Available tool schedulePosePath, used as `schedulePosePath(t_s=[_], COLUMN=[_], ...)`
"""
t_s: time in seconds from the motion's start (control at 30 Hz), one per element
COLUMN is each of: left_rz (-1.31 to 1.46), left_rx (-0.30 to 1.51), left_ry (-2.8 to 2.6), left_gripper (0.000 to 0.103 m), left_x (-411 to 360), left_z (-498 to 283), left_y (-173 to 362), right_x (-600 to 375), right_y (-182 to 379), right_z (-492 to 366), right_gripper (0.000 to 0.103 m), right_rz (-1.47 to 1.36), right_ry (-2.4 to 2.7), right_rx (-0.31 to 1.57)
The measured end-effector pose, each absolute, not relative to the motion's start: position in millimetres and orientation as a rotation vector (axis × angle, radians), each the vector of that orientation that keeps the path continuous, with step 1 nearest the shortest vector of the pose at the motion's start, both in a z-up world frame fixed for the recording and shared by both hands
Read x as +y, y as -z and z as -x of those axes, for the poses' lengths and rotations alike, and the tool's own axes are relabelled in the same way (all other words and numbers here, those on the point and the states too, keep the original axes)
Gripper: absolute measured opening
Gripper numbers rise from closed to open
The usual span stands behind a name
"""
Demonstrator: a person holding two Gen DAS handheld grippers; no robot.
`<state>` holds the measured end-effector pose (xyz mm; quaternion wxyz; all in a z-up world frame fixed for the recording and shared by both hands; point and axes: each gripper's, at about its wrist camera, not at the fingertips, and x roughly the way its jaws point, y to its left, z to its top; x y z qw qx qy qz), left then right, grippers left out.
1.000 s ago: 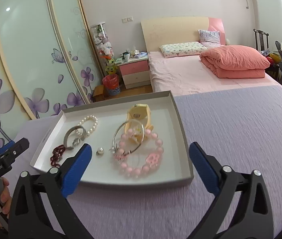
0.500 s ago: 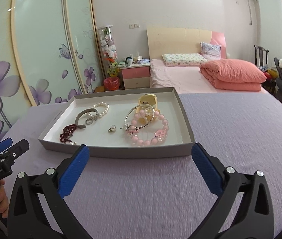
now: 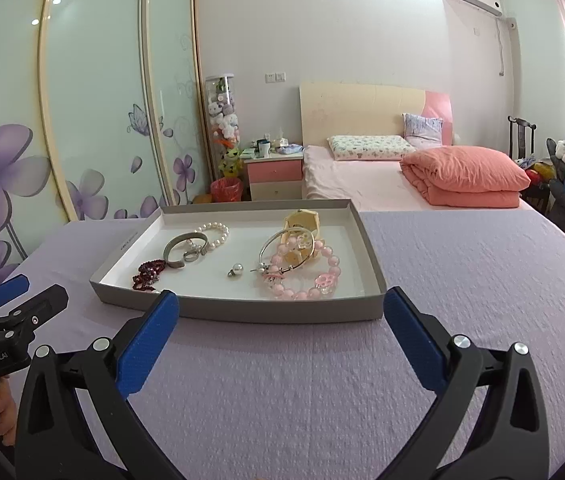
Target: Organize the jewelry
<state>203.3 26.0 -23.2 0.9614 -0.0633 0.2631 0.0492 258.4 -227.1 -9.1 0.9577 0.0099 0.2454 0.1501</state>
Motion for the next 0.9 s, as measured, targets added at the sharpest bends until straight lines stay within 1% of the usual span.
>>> schedulePosePath(t_s=[0.9], left_rz=[0.137], left_rx=[0.564], left_ry=[-0.072], left_gripper=[0.101], left_x=[20.4], left_z=[-208.0], left_y=[24.3], right_x=[-228.7], right_y=[7.2], right_z=[-253.1], right_gripper=[0.102], right_rz=[-0.029], right_ry=[-0.318], right_rx=[0.51])
